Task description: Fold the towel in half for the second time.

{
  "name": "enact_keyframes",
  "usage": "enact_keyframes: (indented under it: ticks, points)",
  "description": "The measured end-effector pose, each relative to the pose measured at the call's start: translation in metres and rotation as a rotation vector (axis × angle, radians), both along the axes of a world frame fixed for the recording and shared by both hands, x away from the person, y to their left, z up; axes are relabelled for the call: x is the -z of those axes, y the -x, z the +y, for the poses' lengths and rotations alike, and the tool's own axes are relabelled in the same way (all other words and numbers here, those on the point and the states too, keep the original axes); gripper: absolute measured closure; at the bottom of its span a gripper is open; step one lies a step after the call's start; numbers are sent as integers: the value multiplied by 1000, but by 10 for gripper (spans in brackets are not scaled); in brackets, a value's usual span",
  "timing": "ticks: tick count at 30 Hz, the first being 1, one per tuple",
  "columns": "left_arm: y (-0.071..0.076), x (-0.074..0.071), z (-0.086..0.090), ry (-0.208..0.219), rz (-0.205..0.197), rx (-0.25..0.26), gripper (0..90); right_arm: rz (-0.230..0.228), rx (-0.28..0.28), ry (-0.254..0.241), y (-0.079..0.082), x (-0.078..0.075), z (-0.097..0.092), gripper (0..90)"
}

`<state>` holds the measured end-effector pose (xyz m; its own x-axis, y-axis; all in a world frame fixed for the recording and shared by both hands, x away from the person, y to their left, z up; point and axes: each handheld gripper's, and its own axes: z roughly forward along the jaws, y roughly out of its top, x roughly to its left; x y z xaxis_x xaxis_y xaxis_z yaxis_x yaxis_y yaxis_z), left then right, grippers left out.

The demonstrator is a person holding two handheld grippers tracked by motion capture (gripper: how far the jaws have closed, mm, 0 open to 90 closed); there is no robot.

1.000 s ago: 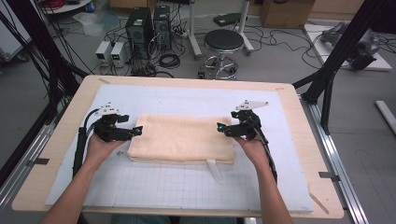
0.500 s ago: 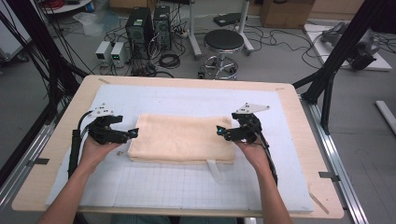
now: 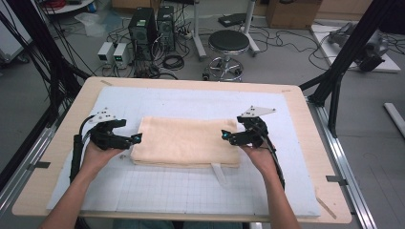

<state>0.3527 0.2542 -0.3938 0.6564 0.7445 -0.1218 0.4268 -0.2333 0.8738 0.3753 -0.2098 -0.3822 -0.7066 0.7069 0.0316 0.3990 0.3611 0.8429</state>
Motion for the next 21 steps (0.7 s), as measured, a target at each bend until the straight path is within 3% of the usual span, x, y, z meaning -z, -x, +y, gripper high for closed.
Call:
enact_keyframes:
  ticks: [11,21]
  points:
    - [13,0,1,-12,-2,26,49,9,-14,11,8,-5,-2,123]
    - [25,5,7,-10,11,22,19,-31,-26,33,22,-15,-7,123]
